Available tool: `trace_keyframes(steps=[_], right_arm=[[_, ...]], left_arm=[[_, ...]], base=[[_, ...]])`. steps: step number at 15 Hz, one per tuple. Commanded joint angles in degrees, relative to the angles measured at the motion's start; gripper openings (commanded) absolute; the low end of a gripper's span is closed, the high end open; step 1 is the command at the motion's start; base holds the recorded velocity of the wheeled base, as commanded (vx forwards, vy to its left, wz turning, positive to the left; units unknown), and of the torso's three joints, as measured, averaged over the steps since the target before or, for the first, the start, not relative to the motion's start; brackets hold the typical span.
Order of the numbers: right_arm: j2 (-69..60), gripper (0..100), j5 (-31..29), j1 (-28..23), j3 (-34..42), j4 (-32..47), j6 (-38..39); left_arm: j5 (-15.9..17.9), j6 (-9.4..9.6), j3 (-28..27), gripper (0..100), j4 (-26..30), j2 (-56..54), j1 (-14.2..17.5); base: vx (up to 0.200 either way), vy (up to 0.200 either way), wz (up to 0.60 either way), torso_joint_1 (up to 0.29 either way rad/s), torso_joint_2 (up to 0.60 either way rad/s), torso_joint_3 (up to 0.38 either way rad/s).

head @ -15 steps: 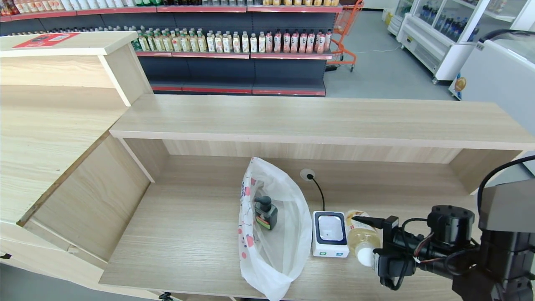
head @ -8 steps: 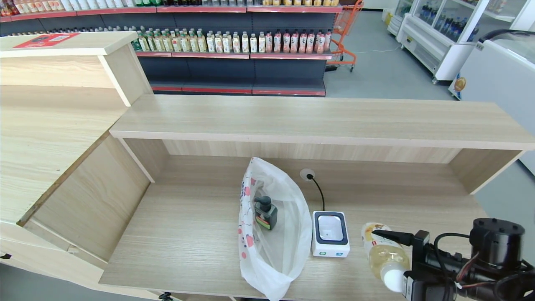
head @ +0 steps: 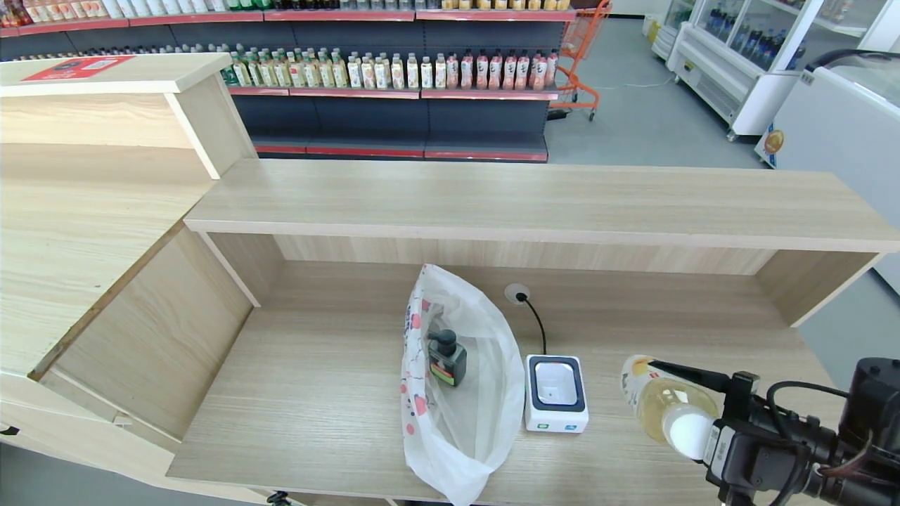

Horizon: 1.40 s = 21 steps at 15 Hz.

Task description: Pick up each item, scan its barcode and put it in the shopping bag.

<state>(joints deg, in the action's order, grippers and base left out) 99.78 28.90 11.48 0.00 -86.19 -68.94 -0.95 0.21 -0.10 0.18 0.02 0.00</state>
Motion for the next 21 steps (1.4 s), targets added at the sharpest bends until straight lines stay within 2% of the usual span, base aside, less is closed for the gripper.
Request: trace_keyframes(steps=[1, 4, 5, 8, 11, 14, 16, 18, 21], right_arm=[[-6.7, 0, -0.3, 3.5, 0.0, 4.4, 3.8], [-16.5, 0, -1.1, 7.0, 0.0, 14.3, 17.1], [-18.4, 0, -2.1, 7.0, 0.0, 15.4, 20.0], [-22.4, 0, -8.7, 6.9, 0.0, 17.0, 35.8], [-20.9, 0, -12.0, 7.0, 0.0, 17.0, 48.1], [-16.7, 0, -12.0, 7.5, 0.0, 16.4, 54.7], [-12.9, 0, -12.0, 11.2, -2.7, 16.1, 59.5], [-8.0, 0, -12.0, 13.0, -5.7, 15.3, 60.3], [5.3, 0, -12.1, 15.5, -6.3, 1.5, 64.0]], left_arm=[[0.0, -0.03, 0.0, 100, 0.0, 0.0, 0.0], [0.0, -0.03, 0.0, 100, 0.0, 0.0, 0.0], [0.0, -0.03, 0.0, 100, 0.0, 0.0, 0.0], [0.0, -0.12, 0.0, 100, 0.0, 0.0, 0.0], [0.0, -0.03, 0.0, 100, 0.0, 0.0, 0.0], [0.0, -0.03, 0.0, 100, 0.0, 0.0, 0.0], [0.0, -0.03, 0.0, 100, 0.0, 0.0, 0.0], [0.0, 0.06, 0.0, 100, 0.0, 0.0, 0.0], [0.0, 0.06, 0.0, 100, 0.0, 0.0, 0.0]], base=[[0.0, 0.0, 0.0, 0.0, 0.0, 0.0], [0.0, 0.0, 0.0, 0.0, 0.0, 0.0], [0.0, 0.0, 0.0, 0.0, 0.0, 0.0], [0.0, 0.0, 0.0, 0.0, 0.0, 0.0], [0.0, 0.0, 0.0, 0.0, 0.0, 0.0], [0.0, 0.0, 0.0, 0.0, 0.0, 0.0], [0.0, 0.2, 0.0, -0.002, 0.0, 0.002], [0.0, 0.2, 0.0, 0.0, -0.01, 0.012], [0.0, 0.0, 0.0, 0.0, 0.0, 0.0]])
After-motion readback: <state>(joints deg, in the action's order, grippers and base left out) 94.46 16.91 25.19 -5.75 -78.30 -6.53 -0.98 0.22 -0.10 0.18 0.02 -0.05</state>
